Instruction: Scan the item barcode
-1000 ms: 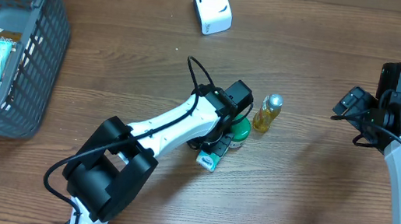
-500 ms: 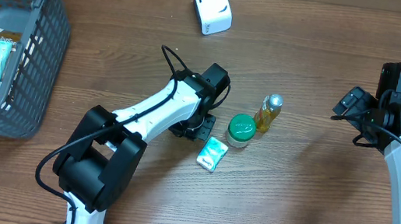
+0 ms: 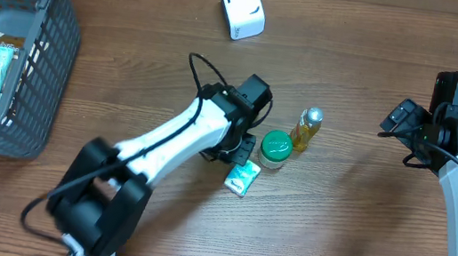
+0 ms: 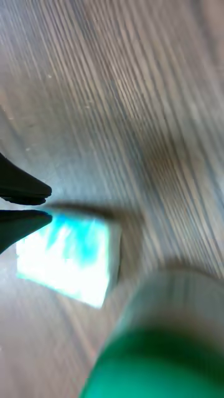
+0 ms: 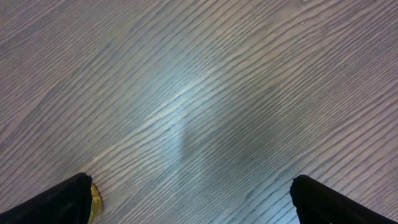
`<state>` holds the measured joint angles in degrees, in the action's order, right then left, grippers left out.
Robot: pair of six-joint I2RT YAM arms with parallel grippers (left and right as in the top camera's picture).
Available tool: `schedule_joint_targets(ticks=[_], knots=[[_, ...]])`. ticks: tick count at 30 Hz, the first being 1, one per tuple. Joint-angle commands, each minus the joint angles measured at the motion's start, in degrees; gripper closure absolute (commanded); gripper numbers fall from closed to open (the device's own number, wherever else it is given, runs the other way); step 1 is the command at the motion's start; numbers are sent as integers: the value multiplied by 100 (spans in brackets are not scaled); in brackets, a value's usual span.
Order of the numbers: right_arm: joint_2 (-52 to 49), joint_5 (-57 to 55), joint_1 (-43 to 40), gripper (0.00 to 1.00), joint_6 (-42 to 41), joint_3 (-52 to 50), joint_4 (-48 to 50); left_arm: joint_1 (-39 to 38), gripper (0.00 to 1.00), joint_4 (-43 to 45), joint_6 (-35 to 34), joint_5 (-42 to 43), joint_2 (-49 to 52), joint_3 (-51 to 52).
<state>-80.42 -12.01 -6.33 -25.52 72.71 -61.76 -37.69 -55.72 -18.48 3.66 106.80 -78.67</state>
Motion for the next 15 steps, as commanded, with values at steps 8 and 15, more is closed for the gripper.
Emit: schedule_joint_targets(ticks=[8, 15], knots=[[-9, -37, -7, 0, -42, 63, 13, -1327, 83, -205, -837, -1526, -131, 96], [-9, -37, -7, 0, -42, 63, 13, -1788, 56, -122, -623, -1932, 337, 96]])
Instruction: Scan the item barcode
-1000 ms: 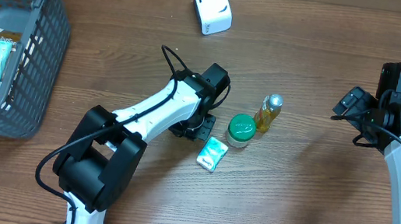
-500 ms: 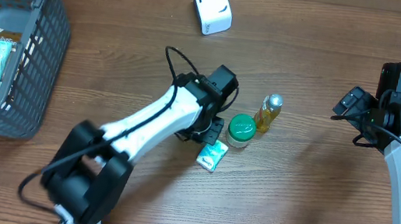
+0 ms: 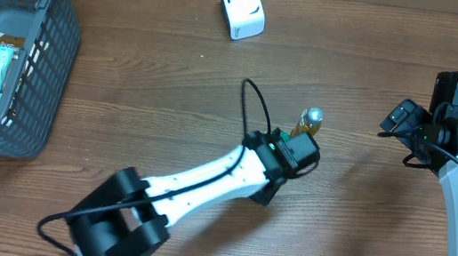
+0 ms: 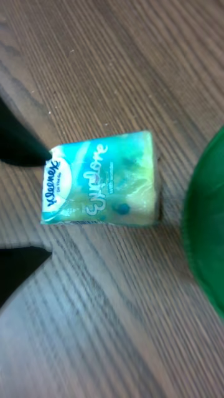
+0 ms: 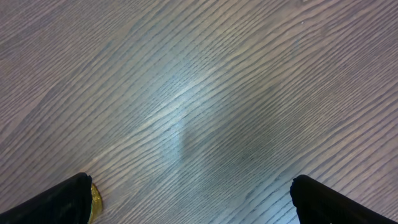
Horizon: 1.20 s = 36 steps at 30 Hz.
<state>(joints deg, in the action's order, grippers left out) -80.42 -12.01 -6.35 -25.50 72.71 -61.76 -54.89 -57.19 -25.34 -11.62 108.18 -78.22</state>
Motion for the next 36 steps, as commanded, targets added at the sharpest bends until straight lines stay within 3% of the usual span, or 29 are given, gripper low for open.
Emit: schedule_joint_targets(ticks=[1, 5, 17, 26, 30, 33, 36], knots=[[-9, -37, -4, 0, -44, 63, 13, -81, 55, 24, 120, -407, 225, 50], [-9, -37, -4, 0, -44, 63, 13, -81, 54, 74, 118, -490, 382, 50], [-9, -37, -4, 0, -44, 63, 13, -264, 65, 227, 352, -492, 573, 50], [-9, -37, -4, 0, -44, 63, 13, -267, 65, 332, 352, -490, 772, 50], [-9, -37, -4, 0, -44, 63, 13, -267, 80, 319, 354, -496, 828, 50], [-9, -37, -4, 0, -44, 63, 13, -254, 79, 330, 352, -494, 828, 50], [-9, -37, -4, 0, -44, 63, 13, -249, 70, 350, 348, -490, 828, 50]])
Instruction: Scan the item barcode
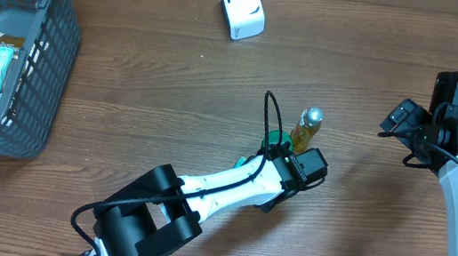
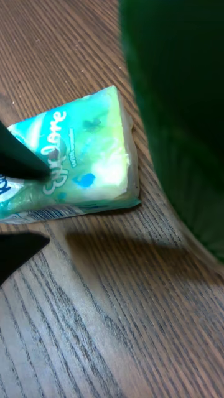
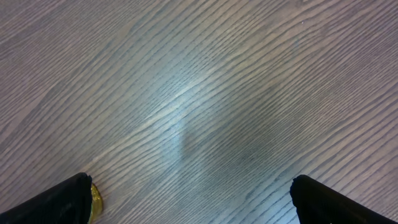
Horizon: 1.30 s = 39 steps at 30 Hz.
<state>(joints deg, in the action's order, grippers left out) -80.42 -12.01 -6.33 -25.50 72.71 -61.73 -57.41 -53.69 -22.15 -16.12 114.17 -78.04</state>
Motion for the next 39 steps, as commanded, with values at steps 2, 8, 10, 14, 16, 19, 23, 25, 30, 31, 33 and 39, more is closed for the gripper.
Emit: schedule_joint_targets(ticks=[2, 8, 10, 14, 16, 19, 23, 25, 30, 31, 33, 39], knots=[[-9, -37, -7, 0, -44, 63, 11, 2, 69, 2, 31, -42, 229, 33], [-9, -37, -7, 0, -44, 63, 11, 0, 70, 48, 33, -42, 297, 33], [-9, -37, -7, 0, -44, 63, 11, 7, 73, 87, 35, -37, 422, 33], [-9, -37, -7, 0, -44, 63, 11, 7, 78, 63, 140, 7, 459, 31], [-9, -37, -7, 0, -44, 63, 11, 7, 81, 63, 140, 4, 459, 31], [-9, -37, -7, 0, -44, 63, 11, 7, 80, 39, 138, 4, 459, 31], [-9, -37, -7, 0, -44, 63, 11, 28, 83, -46, 39, -94, 452, -15], [-9, -37, -7, 0, -44, 63, 11, 79, 84, -105, 4, -122, 455, -63], [-9, -37, -7, 0, -44, 63, 11, 229, 96, -350, 249, -400, 455, -87], [-9, -37, -7, 0, -44, 63, 11, 256, 96, -457, 245, -662, 455, -87], [-9, -37, -7, 0, -44, 63, 11, 319, 96, -629, 245, -1093, 452, -87], [-9, -37, -7, 0, -44, 63, 11, 496, 96, -754, 155, -1239, 420, -87]])
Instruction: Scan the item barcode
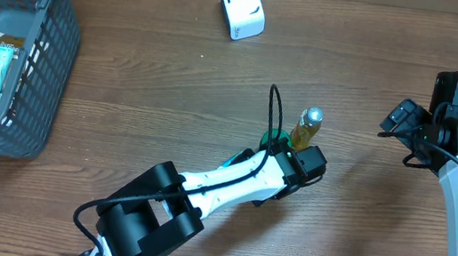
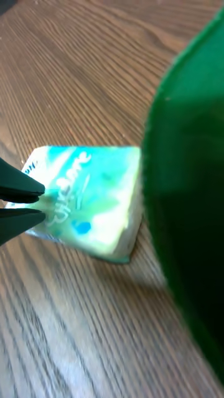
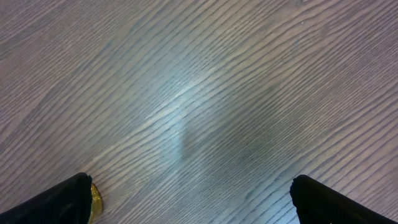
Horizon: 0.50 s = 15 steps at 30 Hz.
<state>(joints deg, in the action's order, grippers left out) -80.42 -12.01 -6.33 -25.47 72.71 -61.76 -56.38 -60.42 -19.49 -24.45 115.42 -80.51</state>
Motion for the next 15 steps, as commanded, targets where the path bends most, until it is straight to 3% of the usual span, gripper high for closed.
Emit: schedule_joint_targets(ticks=[1, 6, 15], knots=[[-9, -37, -7, 0, -46, 63, 13, 417, 96, -76, -111, -407, 275, 155], [-9, -37, -7, 0, -46, 63, 13, 595, 96, -83, -111, -361, 11, 146], [-9, -37, -7, 0, -46, 63, 13, 761, 93, 219, 306, 501, -892, 149]])
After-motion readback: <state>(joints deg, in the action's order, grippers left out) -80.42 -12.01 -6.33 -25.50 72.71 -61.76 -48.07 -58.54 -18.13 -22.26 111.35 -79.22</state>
